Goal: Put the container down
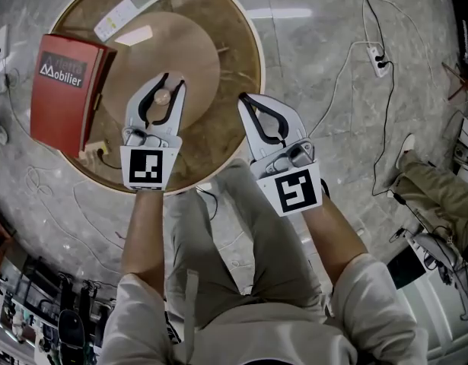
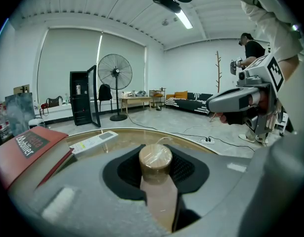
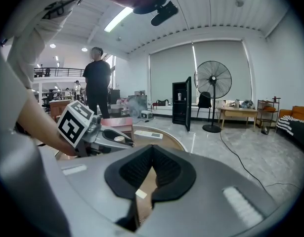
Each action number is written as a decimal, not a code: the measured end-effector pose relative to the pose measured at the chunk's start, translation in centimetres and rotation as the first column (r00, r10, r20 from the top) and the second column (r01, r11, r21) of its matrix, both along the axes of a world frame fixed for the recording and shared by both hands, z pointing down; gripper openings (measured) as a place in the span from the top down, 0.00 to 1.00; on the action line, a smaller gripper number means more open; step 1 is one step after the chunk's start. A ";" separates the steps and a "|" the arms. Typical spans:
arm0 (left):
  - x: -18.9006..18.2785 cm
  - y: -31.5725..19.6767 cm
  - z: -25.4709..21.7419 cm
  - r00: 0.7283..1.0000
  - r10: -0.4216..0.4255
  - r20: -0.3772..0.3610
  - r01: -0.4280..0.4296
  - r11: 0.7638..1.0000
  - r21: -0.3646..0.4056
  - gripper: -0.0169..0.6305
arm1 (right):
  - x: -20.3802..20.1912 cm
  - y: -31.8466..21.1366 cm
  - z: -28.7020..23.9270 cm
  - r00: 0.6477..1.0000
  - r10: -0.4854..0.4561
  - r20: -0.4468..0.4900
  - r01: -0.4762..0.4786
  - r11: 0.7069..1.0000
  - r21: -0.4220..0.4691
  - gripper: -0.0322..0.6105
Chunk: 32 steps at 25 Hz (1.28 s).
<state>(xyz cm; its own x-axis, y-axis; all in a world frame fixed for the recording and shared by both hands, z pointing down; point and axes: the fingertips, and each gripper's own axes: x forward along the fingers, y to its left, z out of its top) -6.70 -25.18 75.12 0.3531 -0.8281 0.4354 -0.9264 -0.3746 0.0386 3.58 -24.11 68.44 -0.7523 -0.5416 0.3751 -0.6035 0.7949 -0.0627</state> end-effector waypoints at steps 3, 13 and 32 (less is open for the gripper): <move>0.1 -0.1 0.0 1.000 0.002 -0.005 -0.002 1.000 0.013 0.79 | 0.1 0.0 0.4 1.000 -0.002 -0.007 0.002 1.000 -0.002 0.95; 0.1 -0.1 0.0 1.000 0.010 -0.016 -0.009 1.000 0.024 0.79 | -0.1 0.0 0.5 1.000 -0.006 -0.006 0.006 1.000 0.000 0.95; -1.1 1.4 -2.3 0.999 -0.011 -0.036 0.013 0.999 0.039 0.60 | -0.3 0.1 -1.2 1.000 -0.001 -0.009 0.001 1.000 0.021 0.95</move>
<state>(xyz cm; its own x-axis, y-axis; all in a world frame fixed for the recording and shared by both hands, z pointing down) -7.77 -23.73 72.79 0.3577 -0.8485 0.3900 -0.9291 -0.3654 0.0572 3.26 -24.01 67.26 -0.7494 -0.5489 0.3703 -0.6032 0.7966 -0.0401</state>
